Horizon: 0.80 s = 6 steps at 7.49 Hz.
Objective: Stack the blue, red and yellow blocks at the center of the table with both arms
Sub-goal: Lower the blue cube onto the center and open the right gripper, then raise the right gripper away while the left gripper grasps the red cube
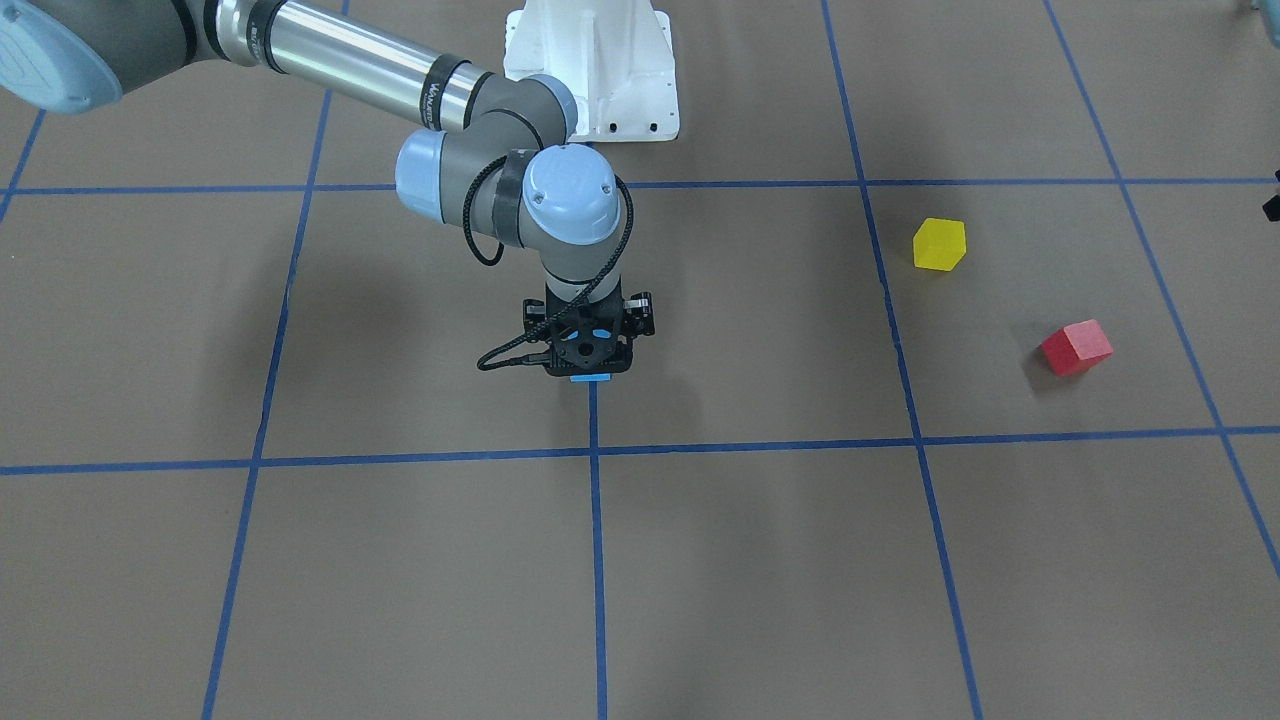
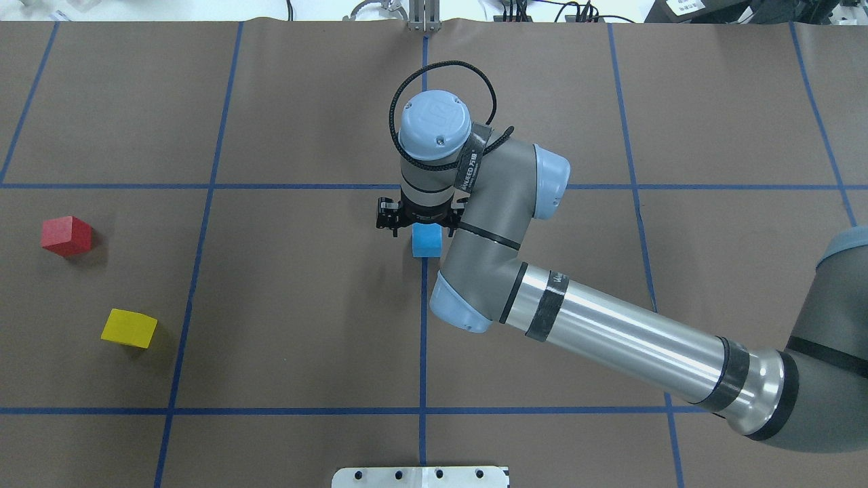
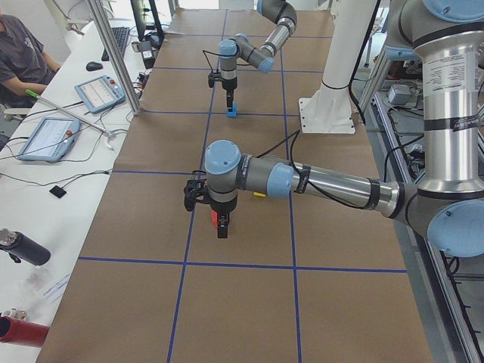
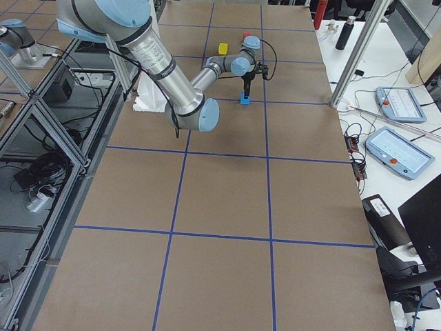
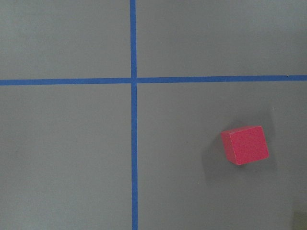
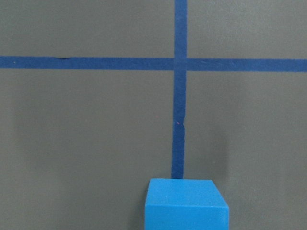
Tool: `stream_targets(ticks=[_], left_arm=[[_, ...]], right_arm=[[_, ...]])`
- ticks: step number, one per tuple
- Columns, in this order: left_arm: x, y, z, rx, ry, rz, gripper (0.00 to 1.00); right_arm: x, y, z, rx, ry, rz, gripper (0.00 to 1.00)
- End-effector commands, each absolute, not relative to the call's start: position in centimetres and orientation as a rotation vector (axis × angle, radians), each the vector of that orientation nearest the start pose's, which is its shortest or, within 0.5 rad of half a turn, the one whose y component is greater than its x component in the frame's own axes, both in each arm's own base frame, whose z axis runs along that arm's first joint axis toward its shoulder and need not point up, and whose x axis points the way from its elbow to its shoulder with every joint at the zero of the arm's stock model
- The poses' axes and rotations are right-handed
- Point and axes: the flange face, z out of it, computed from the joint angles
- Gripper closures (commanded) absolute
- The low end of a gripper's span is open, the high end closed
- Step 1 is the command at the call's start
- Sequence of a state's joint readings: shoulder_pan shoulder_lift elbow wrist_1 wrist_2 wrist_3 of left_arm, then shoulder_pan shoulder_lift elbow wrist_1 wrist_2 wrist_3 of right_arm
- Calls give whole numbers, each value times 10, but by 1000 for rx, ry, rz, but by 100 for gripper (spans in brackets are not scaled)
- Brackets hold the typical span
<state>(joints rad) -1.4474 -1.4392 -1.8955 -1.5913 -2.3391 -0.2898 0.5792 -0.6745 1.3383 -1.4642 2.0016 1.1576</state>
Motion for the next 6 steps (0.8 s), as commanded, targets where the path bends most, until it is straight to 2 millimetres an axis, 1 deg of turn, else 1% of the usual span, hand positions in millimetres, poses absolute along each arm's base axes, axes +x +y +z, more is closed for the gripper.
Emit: stream_targets(ticks=[1,2,3,4,5,6], left_arm=[[55,-452,548,13,811,-85,1],[95,-452,560,1,813,-43,1],[109,-458,583,29,808,-53,1],[130,-474,591,34,840,-105,0],[152,-479,591,19,864,-146,0],[167,-478,592,13,846,-146,0]], right_arm=[[-493,-503,213,-28,-961,14,0],[-446,-492,247,-26,-961,38,0],[-427,-494,266,-27,-947,64,0],[-423,-495,277,-31,-932,74,0],[-422,-494,279,-30,-929,77,0],[-421,-493,275,-26,-936,76,0]])
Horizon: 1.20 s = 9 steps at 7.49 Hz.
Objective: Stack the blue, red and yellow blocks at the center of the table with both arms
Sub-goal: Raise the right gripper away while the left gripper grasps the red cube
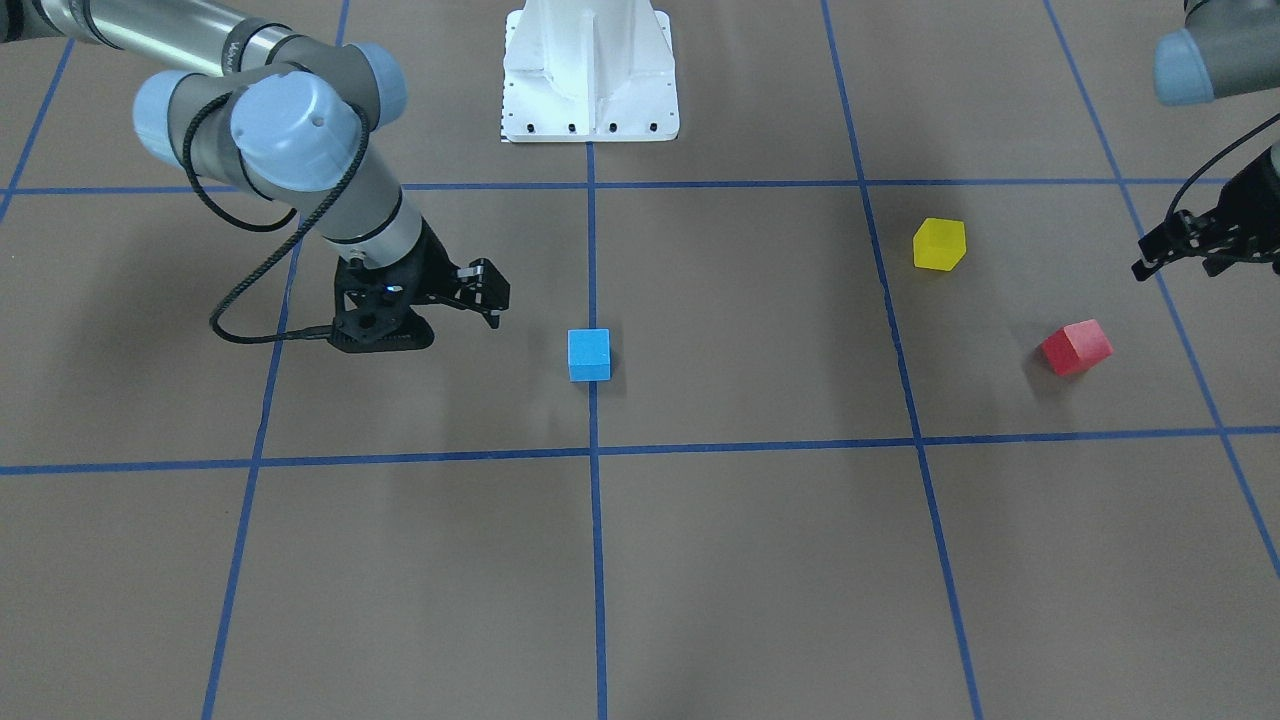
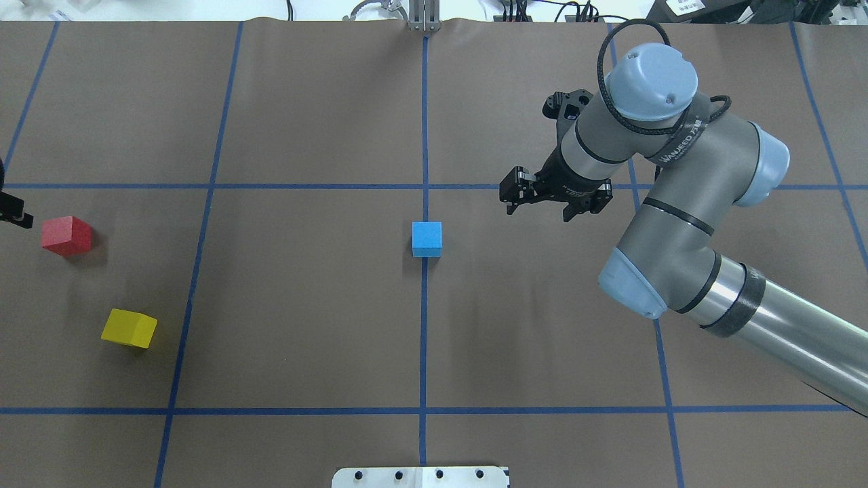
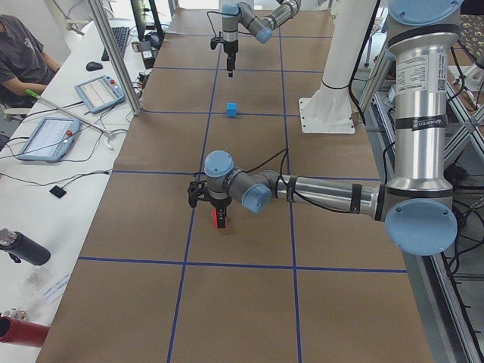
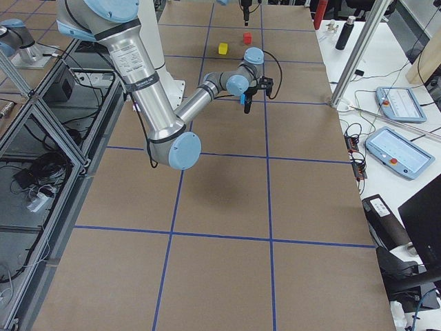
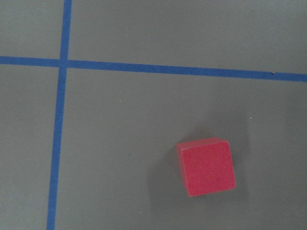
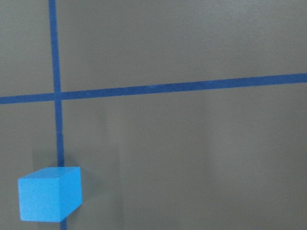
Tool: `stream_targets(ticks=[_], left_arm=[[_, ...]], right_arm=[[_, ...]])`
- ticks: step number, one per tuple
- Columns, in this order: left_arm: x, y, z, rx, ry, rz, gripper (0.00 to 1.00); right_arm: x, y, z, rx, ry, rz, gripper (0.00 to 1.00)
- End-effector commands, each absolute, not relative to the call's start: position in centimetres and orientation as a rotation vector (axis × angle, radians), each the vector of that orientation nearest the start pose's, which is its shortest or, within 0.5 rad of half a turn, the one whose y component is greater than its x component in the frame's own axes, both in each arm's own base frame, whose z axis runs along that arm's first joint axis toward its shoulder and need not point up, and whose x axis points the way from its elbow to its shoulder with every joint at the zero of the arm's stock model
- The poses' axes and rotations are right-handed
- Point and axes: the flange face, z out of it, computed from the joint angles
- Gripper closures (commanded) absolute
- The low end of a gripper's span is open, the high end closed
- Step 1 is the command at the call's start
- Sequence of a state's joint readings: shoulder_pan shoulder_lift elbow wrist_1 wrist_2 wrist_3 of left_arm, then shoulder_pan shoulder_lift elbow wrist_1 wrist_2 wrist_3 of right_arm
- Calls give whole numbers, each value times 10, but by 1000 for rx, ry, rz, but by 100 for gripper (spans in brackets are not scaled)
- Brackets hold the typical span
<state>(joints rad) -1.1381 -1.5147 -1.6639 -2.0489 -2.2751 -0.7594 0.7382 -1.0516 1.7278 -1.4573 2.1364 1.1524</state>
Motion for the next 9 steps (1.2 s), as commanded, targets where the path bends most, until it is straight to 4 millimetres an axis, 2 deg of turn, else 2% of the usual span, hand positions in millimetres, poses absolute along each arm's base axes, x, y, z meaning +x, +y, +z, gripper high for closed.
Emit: stream_targets(ticks=[1,2,4,6,7,8,9], left_arm=[[185,-477,596,26,801,-155,0],[203,-484,597,17,790,-161,0],[220,-486,602,1,784,-141,0],[223,-488,610,-7,775,-137,1],[223,-488,610,-7,775,-135,26],[223,-489,608,-5,776,-135,71],[223,-489,608,-5,776,-135,94]], right_arm=[[-421,-493,277,-24,-932,79,0],[-420,-493,277,-24,-932,80,0],[-418,-492,282,-26,-926,83,0],[-419,-491,283,-28,-925,82,0],[-419,-491,284,-29,-924,82,0],[-419,-491,283,-28,-925,82,0],[-419,-491,283,-28,-925,82,0]])
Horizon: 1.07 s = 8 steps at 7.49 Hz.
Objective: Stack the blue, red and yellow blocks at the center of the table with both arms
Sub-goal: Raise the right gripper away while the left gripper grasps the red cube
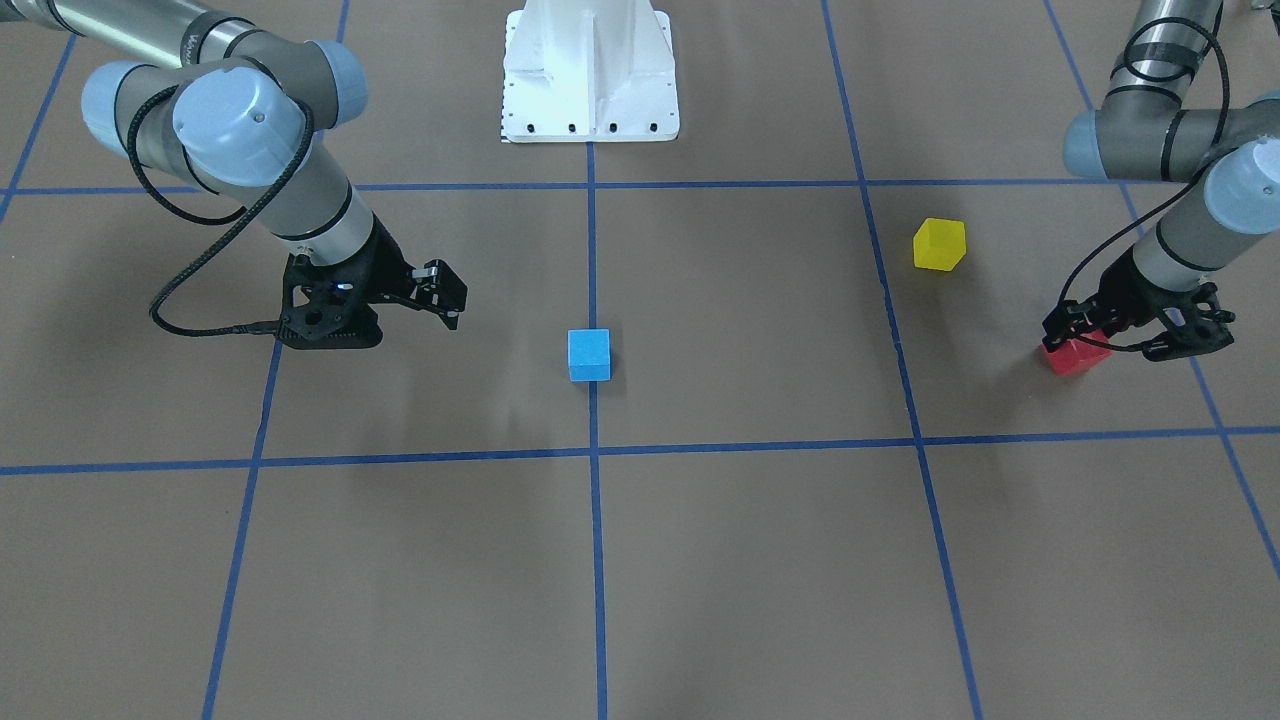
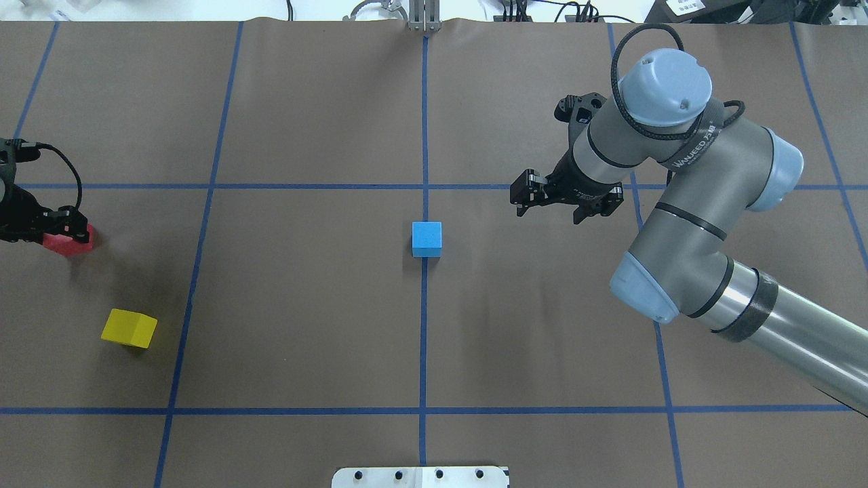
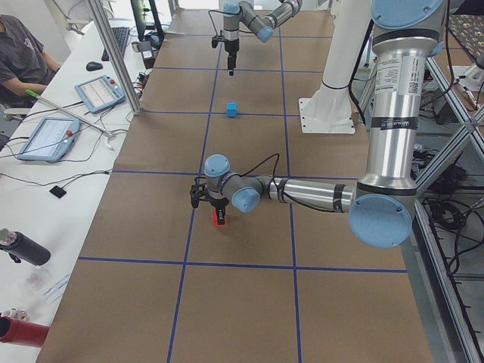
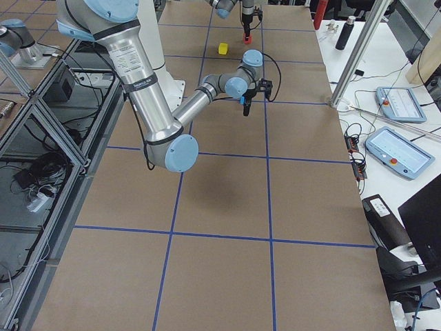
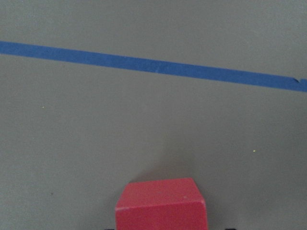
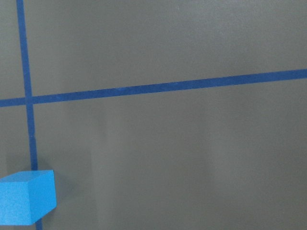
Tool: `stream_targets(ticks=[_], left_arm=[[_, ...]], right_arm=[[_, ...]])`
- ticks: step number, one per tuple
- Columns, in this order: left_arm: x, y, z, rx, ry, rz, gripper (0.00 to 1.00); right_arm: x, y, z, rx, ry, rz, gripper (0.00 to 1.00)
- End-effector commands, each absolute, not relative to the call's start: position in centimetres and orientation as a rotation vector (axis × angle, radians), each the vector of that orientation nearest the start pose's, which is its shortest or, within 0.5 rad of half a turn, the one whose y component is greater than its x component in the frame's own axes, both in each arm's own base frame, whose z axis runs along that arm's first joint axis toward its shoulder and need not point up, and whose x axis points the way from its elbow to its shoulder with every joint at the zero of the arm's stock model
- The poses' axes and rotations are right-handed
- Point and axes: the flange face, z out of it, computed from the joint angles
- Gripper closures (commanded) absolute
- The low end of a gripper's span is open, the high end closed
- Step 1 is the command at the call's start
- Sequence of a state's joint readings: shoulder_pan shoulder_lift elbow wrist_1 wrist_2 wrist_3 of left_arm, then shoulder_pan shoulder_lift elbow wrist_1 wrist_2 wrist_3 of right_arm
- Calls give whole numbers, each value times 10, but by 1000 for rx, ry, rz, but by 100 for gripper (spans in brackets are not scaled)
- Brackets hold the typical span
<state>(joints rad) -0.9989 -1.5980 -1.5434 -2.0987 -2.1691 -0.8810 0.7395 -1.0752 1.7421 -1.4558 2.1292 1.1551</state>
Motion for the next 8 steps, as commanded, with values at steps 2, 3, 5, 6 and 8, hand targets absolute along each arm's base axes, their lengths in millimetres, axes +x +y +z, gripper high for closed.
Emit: stream_targets(ticks=[2,3,5,6,8], left_arm=[[226,-491,559,22,826,-119,100],[235,-507,502,37,835,-121,100],[280,-530,384,71,869,-64,100],[319,-527,340,74,892,-3,100],[425,-491,247,93,847,30,100]], right_arm=[[-415,-493,283,-24,-926,87,0],[-406,-490,290,-26,-924,91,0],[-359,-492,330,13,-901,53,0],[-336,-499,352,23,-879,42,0],[-288,-509,405,38,-818,26,0]])
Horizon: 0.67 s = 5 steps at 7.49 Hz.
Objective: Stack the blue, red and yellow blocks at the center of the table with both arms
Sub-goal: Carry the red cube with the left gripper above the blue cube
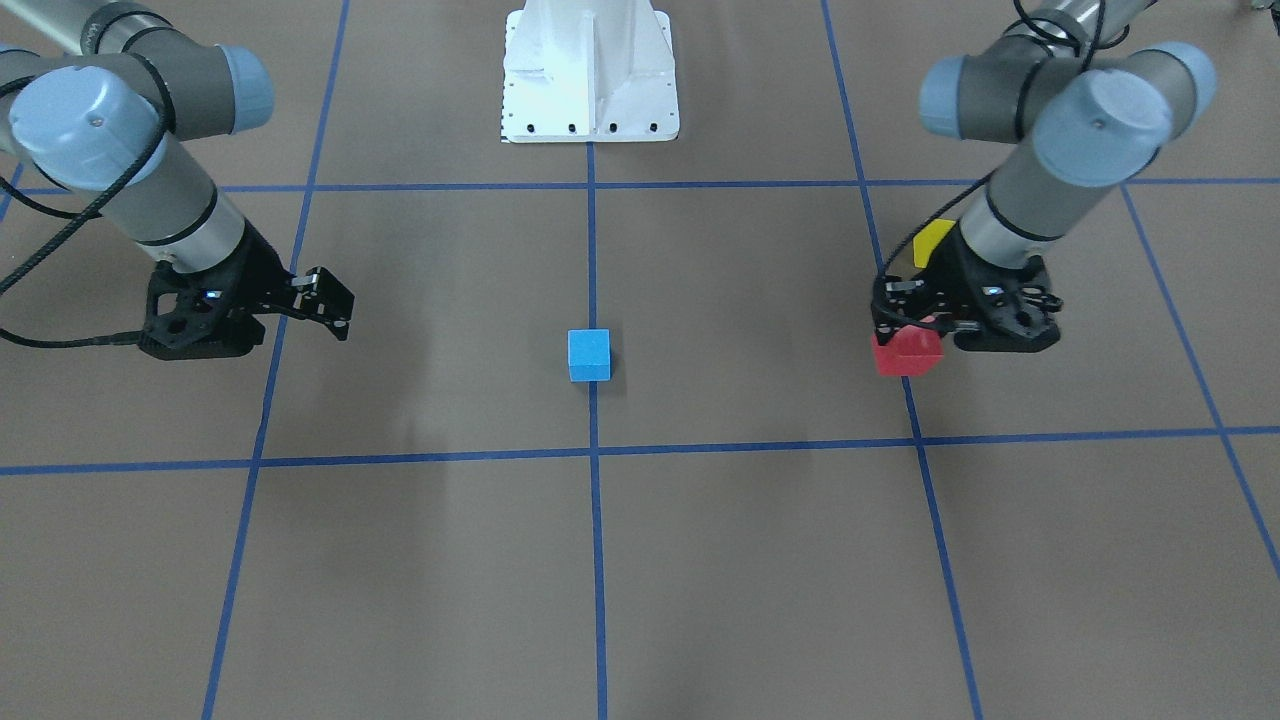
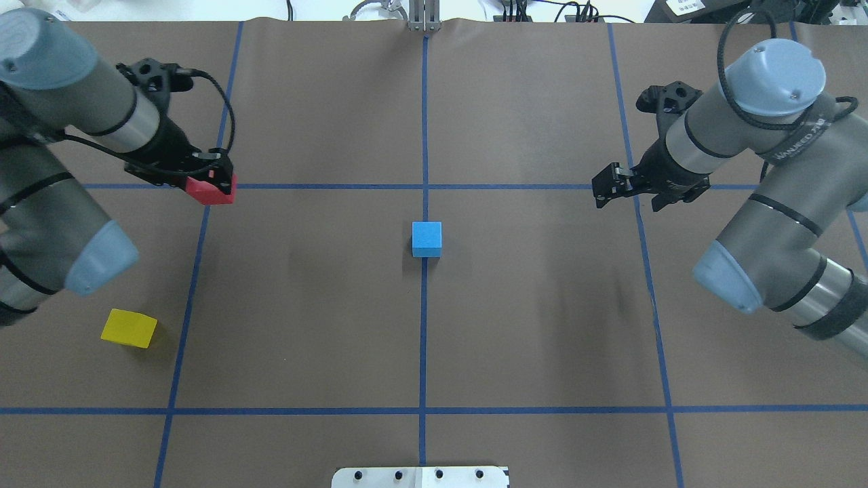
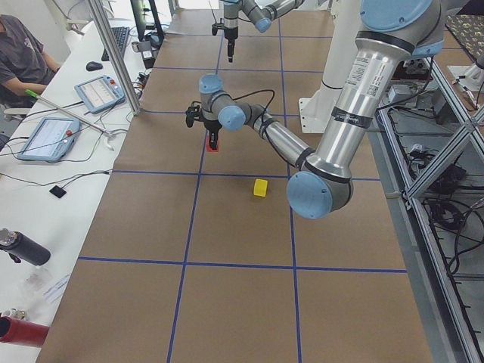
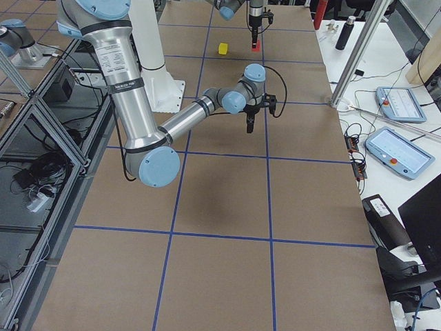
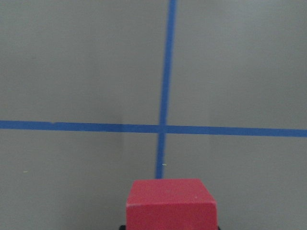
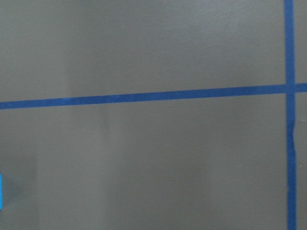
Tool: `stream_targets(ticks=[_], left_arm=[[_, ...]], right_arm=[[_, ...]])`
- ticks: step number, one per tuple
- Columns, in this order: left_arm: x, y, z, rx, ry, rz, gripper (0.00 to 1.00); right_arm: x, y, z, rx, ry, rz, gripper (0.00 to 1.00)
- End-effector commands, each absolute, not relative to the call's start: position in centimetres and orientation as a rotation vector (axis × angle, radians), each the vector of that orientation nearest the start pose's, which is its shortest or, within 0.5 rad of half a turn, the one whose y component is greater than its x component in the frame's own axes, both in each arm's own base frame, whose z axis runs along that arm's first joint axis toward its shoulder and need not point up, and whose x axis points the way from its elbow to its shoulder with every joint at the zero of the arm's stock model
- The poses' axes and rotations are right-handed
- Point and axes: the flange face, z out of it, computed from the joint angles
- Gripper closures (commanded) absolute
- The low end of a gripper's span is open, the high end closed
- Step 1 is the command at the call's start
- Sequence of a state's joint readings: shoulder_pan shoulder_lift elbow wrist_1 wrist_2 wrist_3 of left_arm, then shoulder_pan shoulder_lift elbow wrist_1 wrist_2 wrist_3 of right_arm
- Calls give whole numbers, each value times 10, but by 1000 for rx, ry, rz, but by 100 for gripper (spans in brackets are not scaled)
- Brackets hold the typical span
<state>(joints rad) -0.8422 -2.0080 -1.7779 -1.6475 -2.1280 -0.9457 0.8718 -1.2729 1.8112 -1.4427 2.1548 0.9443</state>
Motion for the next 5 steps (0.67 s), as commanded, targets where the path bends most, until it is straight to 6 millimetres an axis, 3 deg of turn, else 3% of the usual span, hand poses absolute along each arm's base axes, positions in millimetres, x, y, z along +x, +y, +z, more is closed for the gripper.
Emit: stream_targets(ticks=[1,2,3,5], left_arm=[[463,-472,205,79,841,6,100],[477,-469,180,65,855,-12,100],[509,-468,160,52,853,9,100],[557,-500,104,27,840,-31,100]], right_arm=[[-268,-512,421,18,-810,54,0],[-247,-513,443,26,-789,26,0],[-228,-513,462,35,-769,5,0],[-225,-512,466,32,-764,7,0]])
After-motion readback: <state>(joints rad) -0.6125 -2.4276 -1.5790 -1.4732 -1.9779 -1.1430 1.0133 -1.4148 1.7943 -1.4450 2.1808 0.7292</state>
